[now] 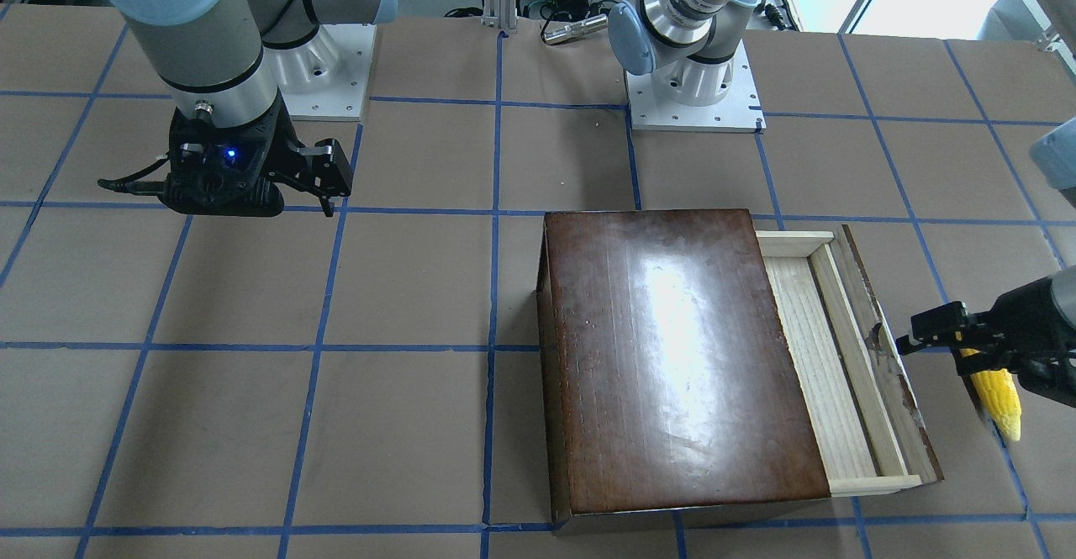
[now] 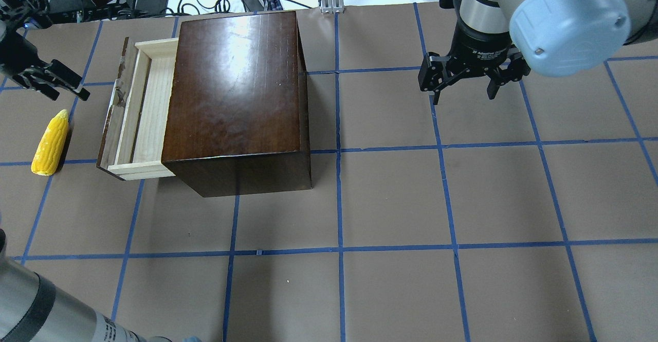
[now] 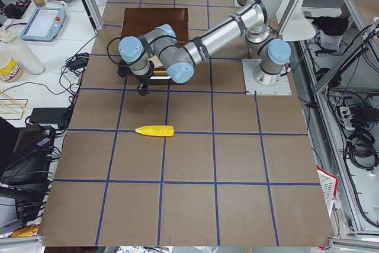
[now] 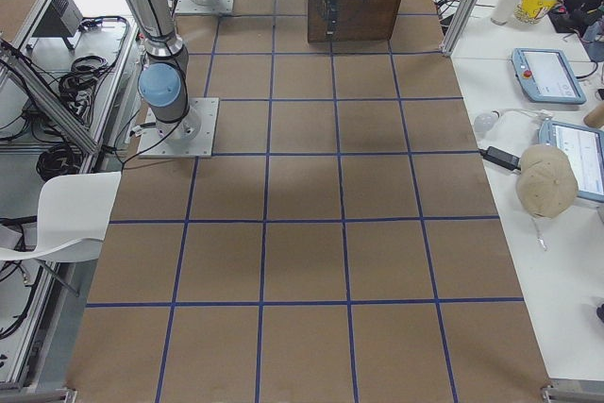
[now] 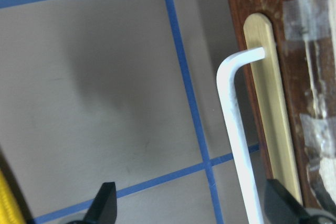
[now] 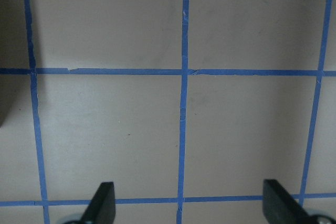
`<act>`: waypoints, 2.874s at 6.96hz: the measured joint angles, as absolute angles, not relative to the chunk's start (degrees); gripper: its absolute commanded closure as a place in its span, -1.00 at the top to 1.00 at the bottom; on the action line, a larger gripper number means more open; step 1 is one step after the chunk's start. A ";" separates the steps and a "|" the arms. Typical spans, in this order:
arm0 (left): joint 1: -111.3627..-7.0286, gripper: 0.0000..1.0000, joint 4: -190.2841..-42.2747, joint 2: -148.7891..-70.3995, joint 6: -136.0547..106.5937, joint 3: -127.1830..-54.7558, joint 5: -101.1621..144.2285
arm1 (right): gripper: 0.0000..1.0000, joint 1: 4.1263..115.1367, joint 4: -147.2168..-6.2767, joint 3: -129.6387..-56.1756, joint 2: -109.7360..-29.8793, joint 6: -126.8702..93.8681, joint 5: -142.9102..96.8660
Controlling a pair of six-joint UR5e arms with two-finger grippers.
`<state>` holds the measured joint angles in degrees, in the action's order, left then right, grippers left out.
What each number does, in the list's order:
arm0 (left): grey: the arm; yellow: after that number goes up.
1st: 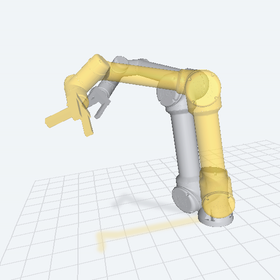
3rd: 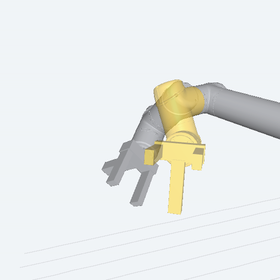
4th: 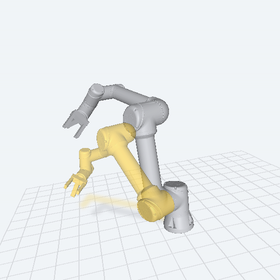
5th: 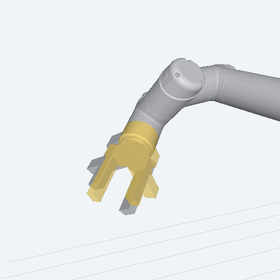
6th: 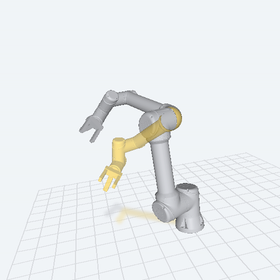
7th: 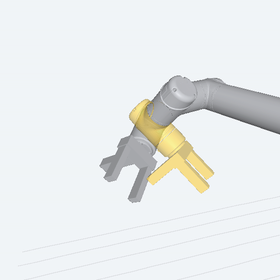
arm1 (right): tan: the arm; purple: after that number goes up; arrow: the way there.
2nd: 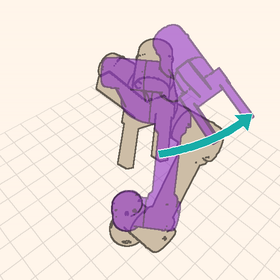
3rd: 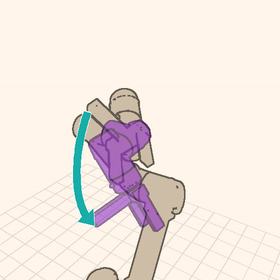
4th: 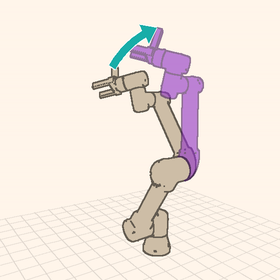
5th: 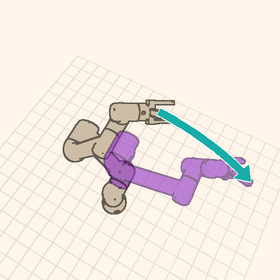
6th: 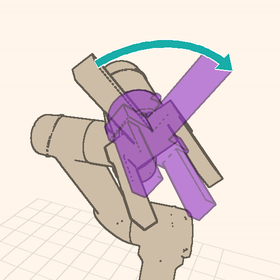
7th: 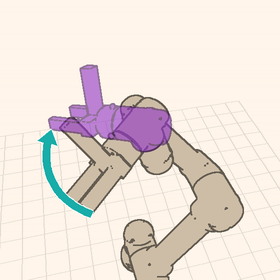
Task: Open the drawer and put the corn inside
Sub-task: 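Release the handle and move the left gripper above the corn, then lower the left gripper and grasp the yellow corn cob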
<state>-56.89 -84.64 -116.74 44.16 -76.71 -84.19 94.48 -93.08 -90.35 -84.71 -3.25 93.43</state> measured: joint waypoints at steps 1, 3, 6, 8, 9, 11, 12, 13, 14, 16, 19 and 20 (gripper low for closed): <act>-54.58 1.00 -84.69 -117.39 44.16 -75.92 -85.53 | 1.00 94.48 -93.07 -90.35 -84.71 -3.25 93.43; -51.53 1.00 -83.11 -118.83 42.05 -75.67 -89.77 | 1.00 94.48 -93.13 -90.35 -84.70 -3.25 93.48; -50.84 1.00 -76.24 -122.51 38.40 -77.35 -92.36 | 1.00 94.48 -93.16 -90.35 -84.72 -3.25 93.44; -50.80 1.00 -74.26 -125.40 36.90 -77.58 -94.62 | 1.00 94.48 -93.11 -90.35 -84.70 -3.25 93.43; -50.80 1.00 -72.41 -126.71 36.75 -77.67 -95.46 | 1.00 94.48 -93.09 -90.35 -84.70 -3.25 93.43; -50.80 1.00 -69.59 -129.27 36.99 -77.51 -95.83 | 1.00 94.48 -93.13 -90.35 -84.71 -3.25 93.43; -50.80 0.48 -69.00 -130.19 37.12 -77.49 -95.80 | 1.00 94.48 -93.14 -90.35 -84.68 -3.25 93.43; -50.80 -0.49 -68.60 -130.83 37.12 -77.48 -95.72 | 1.00 94.48 -93.10 -90.35 -84.67 -3.25 93.43; -50.80 -0.95 -68.45 -131.09 37.12 -77.45 -95.64 | 1.00 94.48 -93.08 -90.35 -84.69 -3.25 93.43; -50.82 -1.00 -68.56 -130.57 37.17 -77.28 -95.34 | 1.00 94.48 -93.09 -90.35 -84.71 -3.25 93.43; -51.96 -1.00 -71.58 -126.64 36.96 -76.11 -94.65 | 1.00 94.48 -93.10 -90.35 -84.64 -3.25 93.35; -53.00 -1.00 -74.51 -124.65 36.98 -74.55 -94.11 | 1.00 94.48 -93.10 -90.35 -84.64 -3.25 93.34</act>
